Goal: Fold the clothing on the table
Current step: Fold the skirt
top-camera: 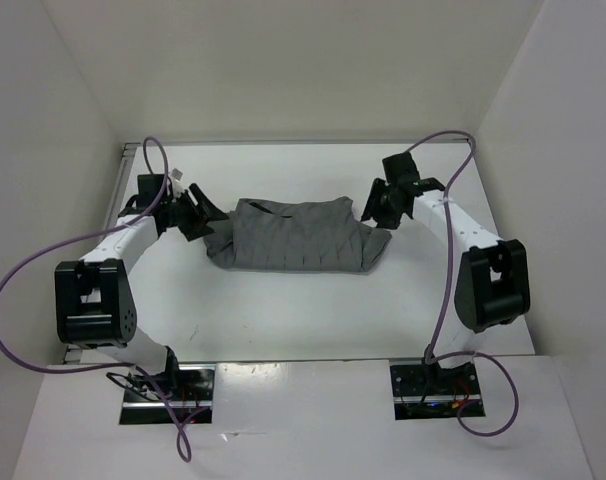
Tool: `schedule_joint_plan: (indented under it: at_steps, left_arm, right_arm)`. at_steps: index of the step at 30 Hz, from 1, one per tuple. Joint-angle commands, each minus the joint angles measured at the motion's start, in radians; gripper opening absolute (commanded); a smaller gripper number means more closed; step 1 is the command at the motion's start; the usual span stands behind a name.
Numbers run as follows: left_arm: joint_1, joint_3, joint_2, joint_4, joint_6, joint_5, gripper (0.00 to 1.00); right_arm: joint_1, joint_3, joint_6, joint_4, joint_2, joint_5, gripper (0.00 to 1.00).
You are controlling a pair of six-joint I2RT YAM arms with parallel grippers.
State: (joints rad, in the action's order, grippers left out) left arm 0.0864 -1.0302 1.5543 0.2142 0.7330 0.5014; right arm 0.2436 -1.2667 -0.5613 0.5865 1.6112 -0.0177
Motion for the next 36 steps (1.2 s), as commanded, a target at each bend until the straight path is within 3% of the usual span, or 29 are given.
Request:
schedule_joint_plan:
  at_steps: [1,8,12,16,19,21,28,29,34,36]
  left_arm:
    - [-0.002,0.009,-0.004,0.002,-0.107,-0.031,0.71]
    - [-0.002,-0.059,0.055,-0.09,-0.197,-0.061,0.7]
    - [-0.011,-0.203,0.154,-0.104,-0.48,0.122,0.69]
    - [-0.011,-0.31,0.283,-0.093,-0.601,0.32,0.67]
    - [-0.045,-0.373,0.355,-0.041,-0.694,0.344,0.66]
    - [-0.057,-0.389,0.383,0.019,-0.727,0.356,0.64]
    - [-0.076,-0.337,0.404,-0.026,-0.736,0.371,0.57]
    - [-0.085,-0.346,0.405,-0.026,-0.736,0.371,0.55]
    - [-0.085,-0.346,0.423,-0.044,-0.736,0.339,0.19]
    - [-0.094,-0.346,0.434,-0.067,-0.724,0.312,0.19]
  right_arm:
    - [0.009,-0.016,0.072,0.058,0.042,-0.033,0.53]
    - [0.02,-0.127,0.164,0.114,0.136,0.033,0.54]
    - [0.02,-0.217,0.198,0.151,0.211,0.062,0.54]
    - [0.029,-0.217,0.187,0.151,0.211,0.027,0.54]
    - [0.029,-0.226,0.187,0.168,0.22,0.038,0.54]
    - [0.029,-0.226,0.187,0.184,0.22,0.077,0.54]
    - [0.029,-0.226,0.167,0.205,0.22,0.088,0.54]
    - [0.029,-0.226,0.167,0.205,0.22,0.088,0.54]
    - [0.029,-0.237,0.158,0.205,0.231,0.079,0.54]
    - [0.029,-0.249,0.158,0.205,0.242,0.079,0.54]
